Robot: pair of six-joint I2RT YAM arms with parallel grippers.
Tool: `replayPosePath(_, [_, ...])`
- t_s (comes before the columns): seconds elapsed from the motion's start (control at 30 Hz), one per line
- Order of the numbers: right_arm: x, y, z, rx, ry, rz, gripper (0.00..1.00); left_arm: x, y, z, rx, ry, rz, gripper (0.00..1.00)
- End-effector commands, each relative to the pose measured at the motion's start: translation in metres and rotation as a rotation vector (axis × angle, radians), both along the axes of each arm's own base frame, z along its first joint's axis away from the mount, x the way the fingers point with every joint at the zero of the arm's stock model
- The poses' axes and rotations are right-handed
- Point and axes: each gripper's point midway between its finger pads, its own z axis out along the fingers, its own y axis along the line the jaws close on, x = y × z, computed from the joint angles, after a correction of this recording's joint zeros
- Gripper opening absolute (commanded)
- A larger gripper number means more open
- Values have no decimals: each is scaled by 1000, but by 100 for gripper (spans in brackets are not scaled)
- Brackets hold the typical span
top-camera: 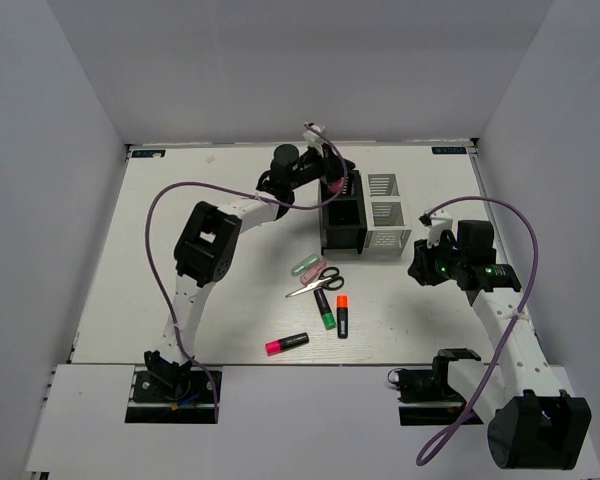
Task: Sort the stationery into containers
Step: Pick up the pen from the center of the board.
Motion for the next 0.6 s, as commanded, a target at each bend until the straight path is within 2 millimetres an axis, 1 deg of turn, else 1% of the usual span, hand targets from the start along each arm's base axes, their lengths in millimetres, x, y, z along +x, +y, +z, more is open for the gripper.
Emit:
replayPosePath(0.0, [1,3,10,13,-25,13,38,-37,8,107,-36,-136,-39,3])
replayPosePath(0.03, [-1,7,10,24,-22,29,85,-64,13,142,-23,-202,-43,0])
replayPosePath(0.07, [-3,8,7,22,-18,55,90,-72,15,126,49,-134,-35,0])
replayPosePath(0.1, [-9,16,8,57,-5,103,90,-73,22,100,177,-62,68,0])
replayPosePath(0.13, [-12,18,10,65,3,113,90,-95,29,139,195,-108,102,0])
replayPosePath(0.17, [-13,20,11,71,9,127,87,-105,38,122,306,-21,131,0])
replayPosePath(0.2, [-16,22,11,76,11,147,67,-119,55,92,452,98,189,9])
replayPosePath(0.23, [-20,30,14,109,4,194,1,-129,67,113,473,107,242,13])
replayPosePath(0.27, [-23,34,14,113,0,220,0,-150,83,88,589,205,233,20])
replayPosePath(0.3, [-24,34,14,122,3,223,0,-168,98,66,684,279,247,42])
replayPosePath(0.33, [-25,36,15,124,-15,248,0,-192,116,40,748,348,255,47])
replayPosePath(0.37, [-26,36,15,122,-20,251,0,-216,123,21,808,405,188,54])
replayPosePath(0.4, [-26,37,14,124,-13,256,18,-231,124,19,814,406,153,62])
replayPosePath(0.43, [-27,39,15,129,-14,271,41,-247,124,18,820,394,124,62])
replayPosePath(0.47, [-26,38,15,123,-19,273,64,-263,130,-18,882,414,80,64])
replayPosePath(0.5, [-25,39,14,124,-9,272,64,-273,127,-20,883,392,60,57])
replayPosePath(0.53, [-24,40,15,122,-10,280,59,-285,129,-33,899,394,39,47])
replayPosePath(0.57, [-26,40,14,123,-2,283,31,-290,120,-41,883,369,21,32])
